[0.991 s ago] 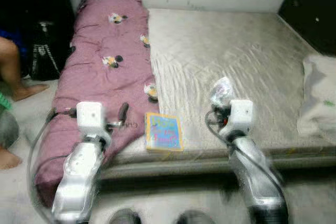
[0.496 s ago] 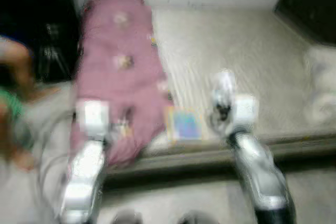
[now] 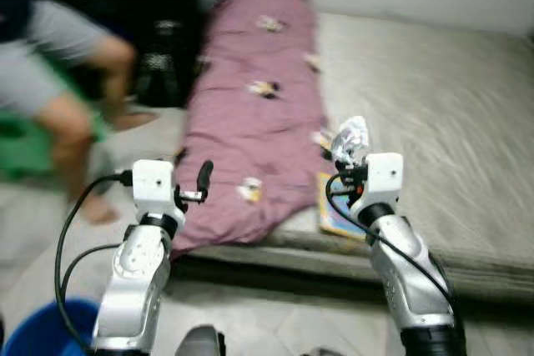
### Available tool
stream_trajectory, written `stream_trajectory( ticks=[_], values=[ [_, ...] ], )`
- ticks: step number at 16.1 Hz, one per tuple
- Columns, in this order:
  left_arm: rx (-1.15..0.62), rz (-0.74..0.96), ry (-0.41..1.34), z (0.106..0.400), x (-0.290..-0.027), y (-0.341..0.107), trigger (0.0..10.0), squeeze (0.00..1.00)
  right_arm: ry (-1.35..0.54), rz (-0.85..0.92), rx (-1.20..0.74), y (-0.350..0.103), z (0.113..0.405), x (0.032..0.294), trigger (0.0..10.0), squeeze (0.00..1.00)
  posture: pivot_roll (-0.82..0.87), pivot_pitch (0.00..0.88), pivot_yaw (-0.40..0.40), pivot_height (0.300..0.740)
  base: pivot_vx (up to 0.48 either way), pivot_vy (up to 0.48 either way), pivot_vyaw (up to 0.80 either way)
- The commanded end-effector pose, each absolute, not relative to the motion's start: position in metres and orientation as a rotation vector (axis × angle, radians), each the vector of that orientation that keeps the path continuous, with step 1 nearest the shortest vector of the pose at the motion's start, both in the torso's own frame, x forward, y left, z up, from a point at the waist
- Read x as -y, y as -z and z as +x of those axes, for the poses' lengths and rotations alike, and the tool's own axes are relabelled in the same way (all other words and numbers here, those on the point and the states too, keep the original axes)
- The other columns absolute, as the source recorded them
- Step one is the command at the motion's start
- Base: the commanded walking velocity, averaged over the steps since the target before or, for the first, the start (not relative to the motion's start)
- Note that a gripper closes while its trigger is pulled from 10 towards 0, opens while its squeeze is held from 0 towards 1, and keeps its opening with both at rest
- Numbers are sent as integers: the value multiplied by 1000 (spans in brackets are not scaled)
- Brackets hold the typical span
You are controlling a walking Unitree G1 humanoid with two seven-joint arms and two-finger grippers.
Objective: Clean up the room
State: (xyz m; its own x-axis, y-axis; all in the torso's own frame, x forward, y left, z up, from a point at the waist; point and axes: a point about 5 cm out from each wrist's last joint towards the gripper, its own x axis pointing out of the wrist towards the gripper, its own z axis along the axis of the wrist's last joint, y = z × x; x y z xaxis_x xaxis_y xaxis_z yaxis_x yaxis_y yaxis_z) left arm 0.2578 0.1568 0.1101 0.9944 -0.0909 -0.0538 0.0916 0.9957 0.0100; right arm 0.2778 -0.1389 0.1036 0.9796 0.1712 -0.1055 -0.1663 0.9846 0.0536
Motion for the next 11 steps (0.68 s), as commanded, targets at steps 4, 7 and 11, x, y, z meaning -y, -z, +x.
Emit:
stream_trajectory(
  ticks=[4, 7, 11],
  values=[
    [-34, 22, 97, 259, -155, -113, 10000, 0, -179, 40, -112, -102, 277, 141, 10000, 0, -8, 40, -64, 740, 0, 0, 800],
    [-25, 16, 110, 259, -153, -116, 10000, 0, -168, 45, -124, -99, 277, 144, 10000, 0, -7, 43, -65, 740, 0, 0, 800],
    [-25, 13, 115, 259, -151, -116, 10000, 0, -181, 44, -123, -99, 277, 142, 10000, 0, -12, 44, -66, 740, 0, 0, 800]
  ],
)
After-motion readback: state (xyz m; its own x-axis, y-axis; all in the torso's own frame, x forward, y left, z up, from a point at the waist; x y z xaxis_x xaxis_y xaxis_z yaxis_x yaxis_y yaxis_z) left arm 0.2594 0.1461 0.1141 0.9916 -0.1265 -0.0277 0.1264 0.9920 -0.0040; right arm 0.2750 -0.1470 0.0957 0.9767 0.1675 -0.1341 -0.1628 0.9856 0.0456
